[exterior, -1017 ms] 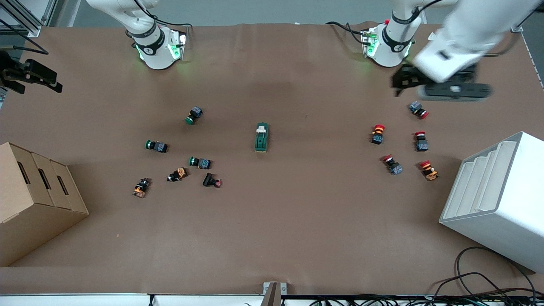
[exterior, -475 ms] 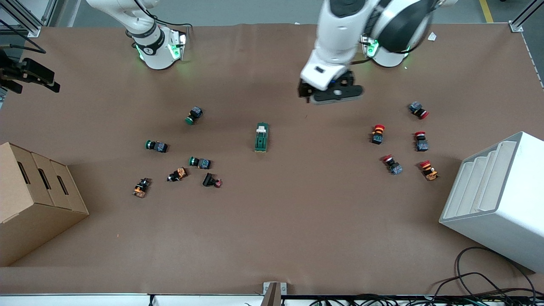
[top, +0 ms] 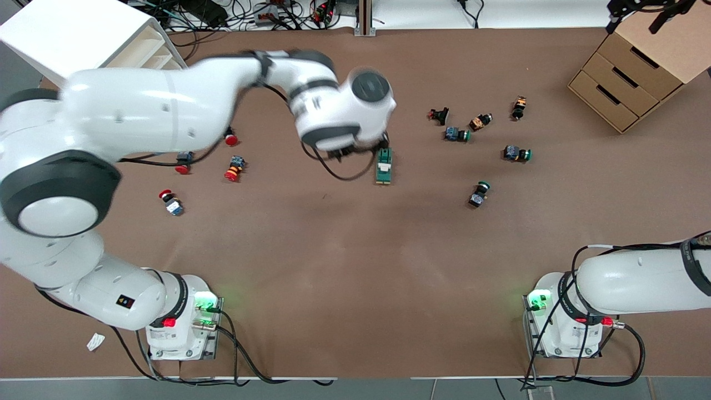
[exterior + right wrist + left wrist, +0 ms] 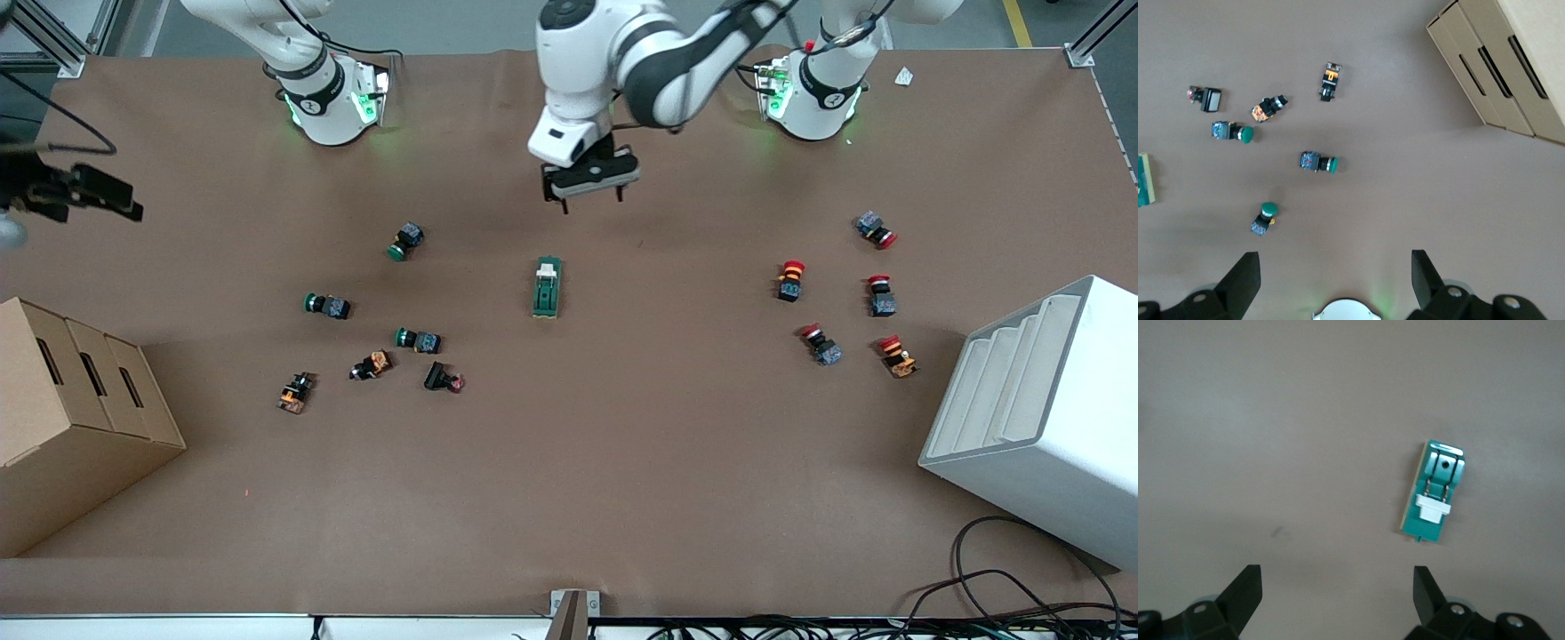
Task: Close load switch with both arms
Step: 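Lower the left gripper above the white switch handle, then reach the right gripper to the switch base while the left gripper hovers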
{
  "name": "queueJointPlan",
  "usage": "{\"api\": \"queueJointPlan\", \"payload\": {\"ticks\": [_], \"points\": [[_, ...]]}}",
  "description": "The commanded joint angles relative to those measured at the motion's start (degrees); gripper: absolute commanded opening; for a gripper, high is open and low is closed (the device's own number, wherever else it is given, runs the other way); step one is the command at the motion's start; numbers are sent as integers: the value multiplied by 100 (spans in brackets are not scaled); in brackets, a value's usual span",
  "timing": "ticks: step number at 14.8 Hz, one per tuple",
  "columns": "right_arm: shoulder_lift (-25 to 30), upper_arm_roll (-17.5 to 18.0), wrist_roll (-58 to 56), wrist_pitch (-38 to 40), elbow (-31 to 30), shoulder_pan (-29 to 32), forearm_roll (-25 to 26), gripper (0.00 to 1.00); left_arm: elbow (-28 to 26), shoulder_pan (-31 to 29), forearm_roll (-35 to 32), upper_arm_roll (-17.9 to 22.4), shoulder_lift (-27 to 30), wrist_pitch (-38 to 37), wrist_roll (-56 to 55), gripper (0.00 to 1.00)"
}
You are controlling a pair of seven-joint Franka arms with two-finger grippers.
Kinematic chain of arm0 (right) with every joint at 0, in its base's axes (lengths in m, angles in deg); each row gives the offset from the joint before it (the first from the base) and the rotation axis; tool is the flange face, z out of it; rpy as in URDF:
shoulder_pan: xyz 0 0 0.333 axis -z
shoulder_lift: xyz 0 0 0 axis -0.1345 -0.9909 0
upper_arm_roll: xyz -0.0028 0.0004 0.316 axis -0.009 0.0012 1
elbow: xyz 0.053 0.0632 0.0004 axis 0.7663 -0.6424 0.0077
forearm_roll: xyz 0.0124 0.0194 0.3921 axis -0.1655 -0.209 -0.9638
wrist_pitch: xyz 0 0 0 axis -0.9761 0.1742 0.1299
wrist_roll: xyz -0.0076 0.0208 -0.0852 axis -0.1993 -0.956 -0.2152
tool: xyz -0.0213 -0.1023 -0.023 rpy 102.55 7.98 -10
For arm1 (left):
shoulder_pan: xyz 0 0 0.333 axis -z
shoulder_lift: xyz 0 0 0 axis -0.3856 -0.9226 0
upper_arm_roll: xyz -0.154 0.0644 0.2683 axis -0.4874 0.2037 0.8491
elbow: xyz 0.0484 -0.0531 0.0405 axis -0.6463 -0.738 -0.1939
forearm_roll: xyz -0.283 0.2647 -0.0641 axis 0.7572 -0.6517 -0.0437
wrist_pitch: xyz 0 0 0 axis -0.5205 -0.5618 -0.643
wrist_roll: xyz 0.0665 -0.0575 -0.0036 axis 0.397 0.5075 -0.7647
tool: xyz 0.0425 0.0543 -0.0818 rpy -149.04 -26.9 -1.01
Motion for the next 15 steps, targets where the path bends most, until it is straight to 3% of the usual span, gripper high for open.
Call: {"api": "queueJointPlan", "payload": {"ticks": [1, 7, 12, 15], "points": [[-427, 6, 25, -80, 208, 67, 26, 100, 177, 477, -1242, 4, -719, 77, -1344, 100], [-710, 23, 435, -150, 104, 23, -140, 100, 283, 1190, -3758, 74, -1731, 16, -3326, 99], [-745, 50, 3270, -808, -335, -871, -711, 100, 239, 1367, -5735, 100, -2275, -572, -4450, 99], [-806, 58, 5021, -1773, -897, -1732, -922, 100, 248, 1481, -6589, 127, -2601, -1108, -4751, 99]]}}
